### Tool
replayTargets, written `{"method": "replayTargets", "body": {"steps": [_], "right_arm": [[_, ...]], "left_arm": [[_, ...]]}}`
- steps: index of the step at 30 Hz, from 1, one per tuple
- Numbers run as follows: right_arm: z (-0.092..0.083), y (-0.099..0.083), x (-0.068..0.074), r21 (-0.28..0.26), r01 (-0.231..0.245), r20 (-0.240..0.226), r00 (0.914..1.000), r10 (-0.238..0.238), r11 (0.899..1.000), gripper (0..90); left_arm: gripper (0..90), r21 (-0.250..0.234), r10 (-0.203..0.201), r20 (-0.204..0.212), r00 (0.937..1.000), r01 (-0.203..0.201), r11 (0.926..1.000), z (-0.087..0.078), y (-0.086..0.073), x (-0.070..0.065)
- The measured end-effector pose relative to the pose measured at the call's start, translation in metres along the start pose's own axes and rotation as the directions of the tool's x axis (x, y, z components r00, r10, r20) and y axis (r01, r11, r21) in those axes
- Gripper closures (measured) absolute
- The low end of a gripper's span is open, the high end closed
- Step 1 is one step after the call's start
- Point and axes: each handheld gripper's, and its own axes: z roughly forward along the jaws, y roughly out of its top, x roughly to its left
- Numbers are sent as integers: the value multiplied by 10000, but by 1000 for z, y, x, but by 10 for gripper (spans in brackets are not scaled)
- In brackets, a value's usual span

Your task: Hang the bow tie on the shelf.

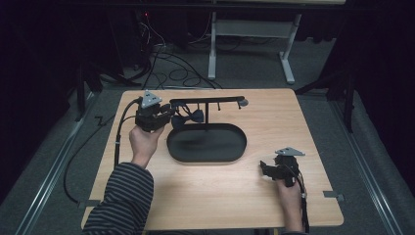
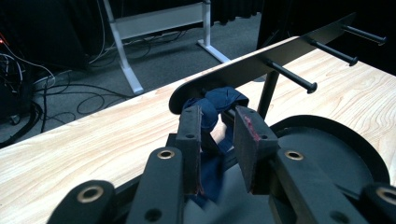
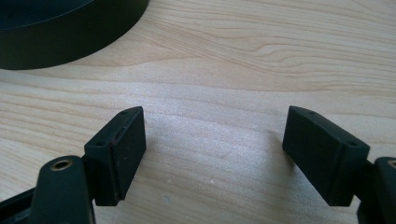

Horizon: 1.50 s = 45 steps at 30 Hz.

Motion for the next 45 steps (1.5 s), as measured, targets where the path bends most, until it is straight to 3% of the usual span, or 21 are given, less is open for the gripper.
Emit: {"method": "replayTargets", "body": {"steps": [30,45], "right_arm": [[0,0,0,15,20,14,10000,-20,10000,224],[0,0,0,13,64,15,10000,-64,10000,223]], "left_arm": [[635,-70,-43,147,9999,44,10000,-28,-13,-1],[617,-123,125,249,9996,-122,9998,-45,-24,-12]]}}
